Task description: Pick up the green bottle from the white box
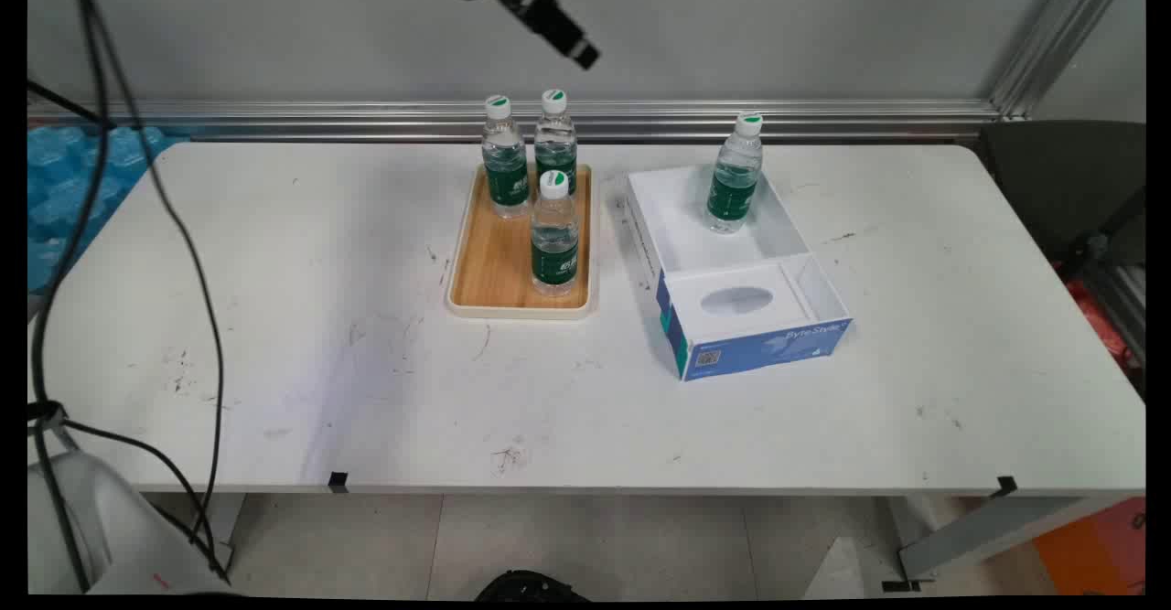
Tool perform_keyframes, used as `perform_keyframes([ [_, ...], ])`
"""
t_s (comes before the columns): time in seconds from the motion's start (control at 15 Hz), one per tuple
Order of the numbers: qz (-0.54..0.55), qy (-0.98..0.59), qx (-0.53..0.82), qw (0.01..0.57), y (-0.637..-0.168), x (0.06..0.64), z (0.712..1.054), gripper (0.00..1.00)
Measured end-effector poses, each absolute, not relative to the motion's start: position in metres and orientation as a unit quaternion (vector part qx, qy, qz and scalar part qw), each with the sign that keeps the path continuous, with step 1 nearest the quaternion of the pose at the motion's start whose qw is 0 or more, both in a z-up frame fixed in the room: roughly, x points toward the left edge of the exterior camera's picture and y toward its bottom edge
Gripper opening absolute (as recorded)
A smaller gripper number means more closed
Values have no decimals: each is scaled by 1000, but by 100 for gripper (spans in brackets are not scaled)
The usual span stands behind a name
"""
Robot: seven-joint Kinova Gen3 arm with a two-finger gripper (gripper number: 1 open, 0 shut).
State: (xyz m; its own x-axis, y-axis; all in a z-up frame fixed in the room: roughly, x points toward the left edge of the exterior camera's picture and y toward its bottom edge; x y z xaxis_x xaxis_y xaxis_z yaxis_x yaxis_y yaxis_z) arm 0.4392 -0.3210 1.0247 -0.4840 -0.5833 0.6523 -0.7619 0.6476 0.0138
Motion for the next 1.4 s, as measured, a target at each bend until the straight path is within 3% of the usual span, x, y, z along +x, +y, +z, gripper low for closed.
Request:
perform_keyframes([
  [0.73,145,-857,386,310,-420,340,937,100],
  [1.4,130,-879,360,284,-462,295,865,100],
])
